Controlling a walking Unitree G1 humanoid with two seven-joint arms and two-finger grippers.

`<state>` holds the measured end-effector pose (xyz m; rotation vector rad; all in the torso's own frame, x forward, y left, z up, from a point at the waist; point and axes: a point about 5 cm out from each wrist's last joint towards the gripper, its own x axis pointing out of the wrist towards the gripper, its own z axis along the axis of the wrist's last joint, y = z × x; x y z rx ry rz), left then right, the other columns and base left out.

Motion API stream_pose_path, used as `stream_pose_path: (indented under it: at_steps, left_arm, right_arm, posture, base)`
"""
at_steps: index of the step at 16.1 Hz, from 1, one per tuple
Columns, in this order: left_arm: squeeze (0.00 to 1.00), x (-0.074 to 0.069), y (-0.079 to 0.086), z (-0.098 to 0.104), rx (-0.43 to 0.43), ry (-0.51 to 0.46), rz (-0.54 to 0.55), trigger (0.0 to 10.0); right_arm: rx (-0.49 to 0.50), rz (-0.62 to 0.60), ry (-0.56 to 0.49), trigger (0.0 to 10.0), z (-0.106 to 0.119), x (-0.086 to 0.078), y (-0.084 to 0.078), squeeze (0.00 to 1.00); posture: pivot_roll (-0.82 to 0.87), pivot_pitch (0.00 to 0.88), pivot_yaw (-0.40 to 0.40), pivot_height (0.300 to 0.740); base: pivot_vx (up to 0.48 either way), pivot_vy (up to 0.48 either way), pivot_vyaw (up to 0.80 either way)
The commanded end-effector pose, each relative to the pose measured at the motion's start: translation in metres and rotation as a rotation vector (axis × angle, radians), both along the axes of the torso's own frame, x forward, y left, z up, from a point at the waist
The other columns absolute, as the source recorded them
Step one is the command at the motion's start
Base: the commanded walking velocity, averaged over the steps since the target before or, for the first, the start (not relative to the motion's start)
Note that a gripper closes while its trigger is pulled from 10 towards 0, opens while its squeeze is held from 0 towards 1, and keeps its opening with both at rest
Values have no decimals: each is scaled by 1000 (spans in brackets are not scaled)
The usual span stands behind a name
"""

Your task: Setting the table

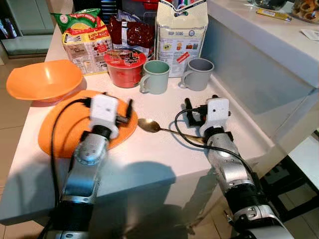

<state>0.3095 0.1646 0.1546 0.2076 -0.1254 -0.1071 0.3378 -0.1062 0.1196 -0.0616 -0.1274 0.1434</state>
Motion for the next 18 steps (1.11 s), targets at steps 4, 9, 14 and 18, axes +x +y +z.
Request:
stream_pose_path:
  at_steps: [4,9,14,18]
  left_arm:
    - [0,2,-1,8,-39,-24,25,10000]
    - [0,2,-2,8,-46,-27,25,10000]
    - [0,2,-3,7,-49,-20,24,10000]
    - [0,3,-4,6,-42,-8,26,10000]
  right_arm:
    - [-21,0,69,10000,-16,-4,-4,0]
    - [-27,7,75,10000,-17,-5,-4,0]
    - [-32,12,80,10000,-18,-5,-4,0]
    - [-34,16,77,10000,-17,-5,-4,0]
  posture:
    - [162,0,-31,740]
    - [162,0,-32,740]
    - [160,0,-38,740]
    - [160,0,-37,740]
  base:
    - [0,-326,0]
    - [0,0,0]
    - [0,0,0]
    - [0,0,0]
